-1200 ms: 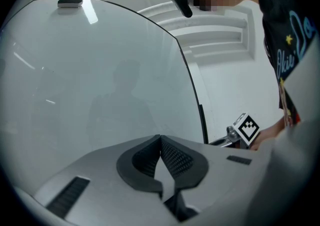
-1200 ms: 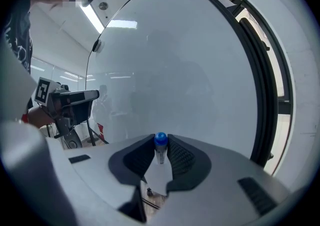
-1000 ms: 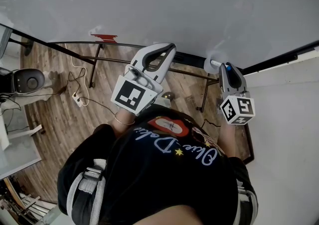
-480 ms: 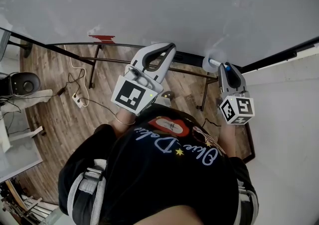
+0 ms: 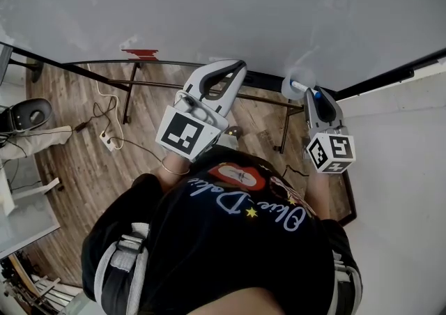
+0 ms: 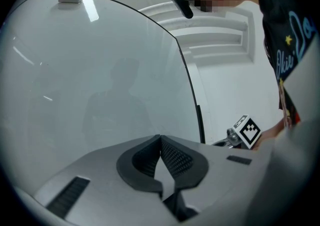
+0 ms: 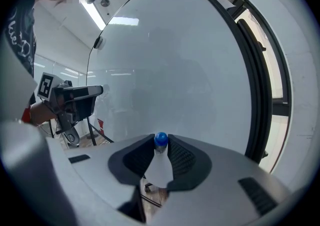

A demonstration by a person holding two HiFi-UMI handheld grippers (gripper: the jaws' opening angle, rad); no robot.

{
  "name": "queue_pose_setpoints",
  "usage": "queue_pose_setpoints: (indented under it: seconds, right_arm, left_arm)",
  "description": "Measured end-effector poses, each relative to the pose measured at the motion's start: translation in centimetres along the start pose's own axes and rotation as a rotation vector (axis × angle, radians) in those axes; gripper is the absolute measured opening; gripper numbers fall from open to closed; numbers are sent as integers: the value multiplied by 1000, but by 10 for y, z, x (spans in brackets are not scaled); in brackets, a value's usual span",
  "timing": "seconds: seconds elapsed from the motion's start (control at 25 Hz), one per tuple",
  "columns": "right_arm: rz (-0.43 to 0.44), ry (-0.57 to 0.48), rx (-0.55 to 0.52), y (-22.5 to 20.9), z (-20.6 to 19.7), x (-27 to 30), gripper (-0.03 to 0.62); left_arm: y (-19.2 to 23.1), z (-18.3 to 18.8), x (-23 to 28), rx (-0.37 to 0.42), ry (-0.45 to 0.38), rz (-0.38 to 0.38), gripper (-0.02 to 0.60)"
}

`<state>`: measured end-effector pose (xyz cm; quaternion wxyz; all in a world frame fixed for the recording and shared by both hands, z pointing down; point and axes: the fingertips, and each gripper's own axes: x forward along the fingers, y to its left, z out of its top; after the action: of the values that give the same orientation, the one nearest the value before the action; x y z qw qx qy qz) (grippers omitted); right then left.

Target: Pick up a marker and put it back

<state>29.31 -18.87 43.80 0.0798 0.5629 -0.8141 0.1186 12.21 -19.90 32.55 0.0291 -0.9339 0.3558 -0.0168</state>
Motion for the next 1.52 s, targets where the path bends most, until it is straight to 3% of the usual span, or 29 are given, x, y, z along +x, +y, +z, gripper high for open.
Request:
queue_pose_setpoints:
  seconds: [0.36, 0.64, 1.24, 1.52]
  right_arm:
    - [-8, -20, 1, -4, 7, -4, 92]
    - [-20, -92, 7, -2, 34, -12, 95]
    - [-36, -244, -37, 13, 86, -36, 8]
    - [-18, -252, -37, 19, 90, -40, 0]
  left_arm:
    - [-1, -1, 4, -1, -3, -4, 3]
    - [-1, -1, 4, -1, -8, -17, 3]
    - [-2, 0, 3, -11, -12, -44, 3]
    - [-4, -1, 2, -18, -10, -51, 3]
